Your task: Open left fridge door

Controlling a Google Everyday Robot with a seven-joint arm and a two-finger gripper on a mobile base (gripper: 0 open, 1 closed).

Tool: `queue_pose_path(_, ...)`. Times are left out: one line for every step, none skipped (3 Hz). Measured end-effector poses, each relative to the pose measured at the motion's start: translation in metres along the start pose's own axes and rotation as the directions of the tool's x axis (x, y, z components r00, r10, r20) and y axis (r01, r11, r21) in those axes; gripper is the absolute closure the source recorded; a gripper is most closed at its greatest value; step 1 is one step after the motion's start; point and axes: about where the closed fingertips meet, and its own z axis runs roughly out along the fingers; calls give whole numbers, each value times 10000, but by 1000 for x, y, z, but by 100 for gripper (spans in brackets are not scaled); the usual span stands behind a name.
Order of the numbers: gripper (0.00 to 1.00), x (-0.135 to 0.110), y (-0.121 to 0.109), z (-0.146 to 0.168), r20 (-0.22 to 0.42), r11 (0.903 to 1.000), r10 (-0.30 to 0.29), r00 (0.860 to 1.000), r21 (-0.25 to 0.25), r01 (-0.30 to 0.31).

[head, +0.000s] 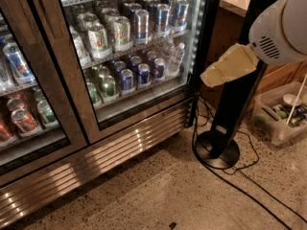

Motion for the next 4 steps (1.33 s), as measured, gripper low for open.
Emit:
queue_pose_path(0, -7, -2, -5, 191, 9969, 776, 9968, 130, -779)
queue_pose_path(0, -10, -4, -9, 368, 9956, 869, 9955, 309, -880)
queue_pose_path(0, -23, 0, -11, 1247, 9900, 1372, 9827, 146, -1401)
queue_pose_path(0, -11, -51, -8, 2201, 9660, 2552, 9415, -156, -2581)
